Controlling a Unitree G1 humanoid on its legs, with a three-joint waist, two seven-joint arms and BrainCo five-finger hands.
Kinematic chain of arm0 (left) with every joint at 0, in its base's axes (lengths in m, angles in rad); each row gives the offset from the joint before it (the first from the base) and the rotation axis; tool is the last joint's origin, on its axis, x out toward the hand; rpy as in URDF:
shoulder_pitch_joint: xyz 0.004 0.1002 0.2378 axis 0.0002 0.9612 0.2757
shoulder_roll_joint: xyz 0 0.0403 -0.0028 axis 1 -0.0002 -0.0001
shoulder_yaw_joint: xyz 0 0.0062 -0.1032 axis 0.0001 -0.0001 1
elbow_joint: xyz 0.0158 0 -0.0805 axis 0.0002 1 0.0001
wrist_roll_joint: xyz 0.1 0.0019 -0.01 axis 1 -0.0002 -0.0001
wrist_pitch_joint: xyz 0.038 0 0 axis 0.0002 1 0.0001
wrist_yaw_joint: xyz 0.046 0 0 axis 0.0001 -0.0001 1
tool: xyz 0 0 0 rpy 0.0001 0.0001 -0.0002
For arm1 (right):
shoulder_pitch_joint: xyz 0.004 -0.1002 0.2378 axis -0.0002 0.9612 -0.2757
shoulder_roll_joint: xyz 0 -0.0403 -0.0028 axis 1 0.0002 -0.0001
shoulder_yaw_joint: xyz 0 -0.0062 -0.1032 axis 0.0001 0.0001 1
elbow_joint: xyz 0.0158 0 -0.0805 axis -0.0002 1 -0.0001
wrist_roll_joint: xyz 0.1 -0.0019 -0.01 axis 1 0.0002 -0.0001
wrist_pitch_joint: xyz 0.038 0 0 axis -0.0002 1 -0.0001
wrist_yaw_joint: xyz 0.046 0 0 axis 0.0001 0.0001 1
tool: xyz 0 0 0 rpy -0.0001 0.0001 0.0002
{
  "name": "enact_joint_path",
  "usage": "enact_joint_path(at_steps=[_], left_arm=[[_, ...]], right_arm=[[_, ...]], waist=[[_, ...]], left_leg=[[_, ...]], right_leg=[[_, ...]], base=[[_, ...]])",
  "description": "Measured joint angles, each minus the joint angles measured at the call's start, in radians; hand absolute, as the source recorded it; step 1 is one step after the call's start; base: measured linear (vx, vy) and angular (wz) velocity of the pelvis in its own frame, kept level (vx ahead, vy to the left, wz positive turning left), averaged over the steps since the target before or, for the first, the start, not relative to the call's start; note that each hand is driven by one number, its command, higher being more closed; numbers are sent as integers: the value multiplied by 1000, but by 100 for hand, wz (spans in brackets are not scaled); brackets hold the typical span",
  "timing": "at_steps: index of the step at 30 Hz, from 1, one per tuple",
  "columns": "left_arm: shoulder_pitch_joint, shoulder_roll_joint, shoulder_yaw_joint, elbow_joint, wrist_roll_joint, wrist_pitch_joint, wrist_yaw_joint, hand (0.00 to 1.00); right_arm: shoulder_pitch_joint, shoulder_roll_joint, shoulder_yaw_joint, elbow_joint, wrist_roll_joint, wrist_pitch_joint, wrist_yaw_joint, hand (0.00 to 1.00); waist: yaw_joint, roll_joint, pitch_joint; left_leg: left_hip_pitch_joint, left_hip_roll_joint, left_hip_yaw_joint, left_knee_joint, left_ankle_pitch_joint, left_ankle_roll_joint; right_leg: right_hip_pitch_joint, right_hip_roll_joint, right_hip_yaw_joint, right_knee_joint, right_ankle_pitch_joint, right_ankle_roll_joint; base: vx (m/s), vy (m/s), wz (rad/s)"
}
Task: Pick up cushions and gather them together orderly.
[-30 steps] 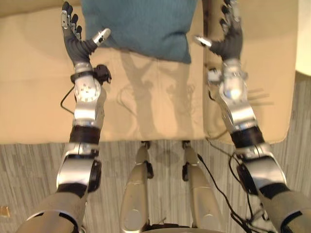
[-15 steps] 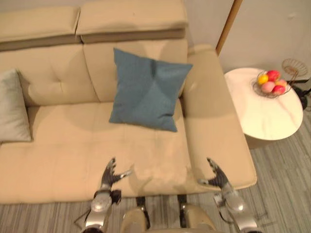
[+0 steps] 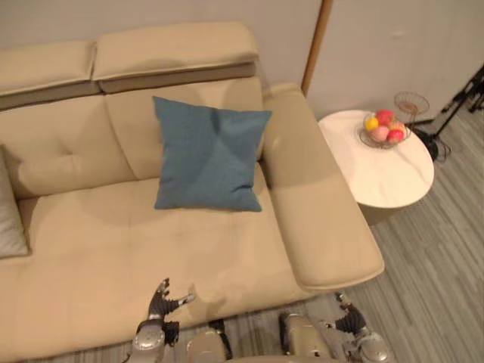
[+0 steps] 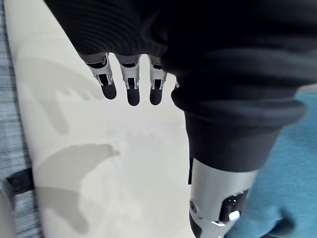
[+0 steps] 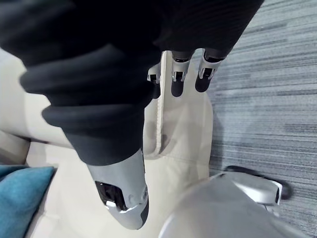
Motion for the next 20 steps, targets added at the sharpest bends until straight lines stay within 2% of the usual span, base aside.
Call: enact_joint_path(at_steps=[1,2,3,4,5,6,7,8,10,12,13,14,16,17,18,19,20], left_arm=[[0,-12,-5,-25,-2,1,0,0],[-3,-15,-5,-32,-9,2,1,0],[-16,-19,-4,-43,-19,6,2,0],[-27,-41,-7,-46,-22,12,4,0],[-22,-57,-26,-53,-35,12,4,0],[-20,-61,-35,-51,-37,13,4,0],[-16,-72,-48,-52,-38,14,0,0],[-8,-81,-48,-55,-40,14,-1,0],[10,-78,-46,-69,-46,14,-1,0],[22,-77,-46,-88,-46,14,-1,0],[28,-73,-40,-105,-47,13,-1,0],[29,-71,-30,-109,-47,12,-1,0],[32,-72,-26,-106,-51,13,-3,0],[36,-75,-27,-99,-55,13,-4,0],[35,-72,-26,-90,-55,13,-4,0],[29,-59,-26,-84,-56,13,-3,0],[30,-52,-26,-82,-56,13,-3,0]], right_arm=[[-1,3,24,-5,14,0,1,0],[-1,4,28,-12,16,0,0,0],[-10,4,25,-28,18,2,-4,0],[-16,1,15,-45,23,5,-14,0],[-26,2,9,-54,55,3,-19,0],[-35,-1,9,-52,62,3,-20,0],[-40,-4,6,-49,79,7,-19,0],[-27,-5,6,-46,102,17,-19,0],[-24,-1,-11,-41,128,23,-20,0],[-31,-1,-54,-40,146,30,-26,0],[-35,-4,-73,-36,156,32,-32,0],[-50,-6,-83,-25,165,33,-34,0],[-71,-8,-101,-3,166,32,-36,0],[-75,-11,-106,11,166,32,-36,0],[-83,-8,-115,33,165,33,-36,0],[-82,3,-117,50,165,35,-35,0],[-78,4,-118,59,165,34,-34,0]], waist=[[4,-21,-1],[7,-25,0],[14,-40,5],[39,-22,17],[62,1,15],[58,15,22],[47,49,42],[31,55,44],[27,47,49],[25,36,50],[28,39,46],[28,42,44],[25,39,44],[24,47,39],[23,60,29],[21,38,20],[21,33,16]], left_leg=[[-36,1,-19,40,4,-6],[-56,4,-24,57,7,-11],[-89,16,-40,80,21,-27],[-113,44,-44,74,47,-48],[-138,82,-45,43,86,-69],[-144,98,-53,26,103,-73],[-138,124,-66,-18,113,-80],[-119,133,-63,-77,101,-94],[-111,141,-32,-48,98,-98],[-111,115,-38,101,89,-87],[-105,101,-39,207,-11,-60],[-84,99,-39,245,-61,-46],[-12,79,-42,234,-127,-47],[29,62,-45,174,-145,-60],[74,42,-53,57,-159,-87],[81,14,-50,-2,-123,-74],[82,-2,-53,-27,-110,-69]], right_leg=[[51,-26,7,32,-42,32],[68,-26,10,13,-73,42],[91,-16,0,-48,-126,27],[97,6,-26,-118,-159,5],[115,47,-63,-217,-187,-41],[116,59,-72,-241,-191,-65],[117,89,-107,-248,-166,-85],[116,97,-142,-252,-149,-106],[111,90,-162,-268,-122,-135],[102,72,-169,-305,-79,-145],[91,60,-168,-335,-43,-138],[84,55,-164,-355,-20,-132],[80,43,-157,-386,11,-111],[81,42,-156,-404,22,-98],[78,41,-155,-424,37,-83],[78,19,-157,-462,67,-65],[91,8,-158,-502,95,-54]], base=[[-153,-239,57],[-156,-217,47],[-210,-239,17],[-382,-336,-12],[-335,-276,-27],[-371,-261,-1],[-369,-237,51],[-435,-270,59],[-323,-152,35],[-240,-51,18],[-183,26,9],[-178,62,5],[-140,103,0],[-160,164,7],[-172,162,11],[-186,200,15],[-124,121,11]])
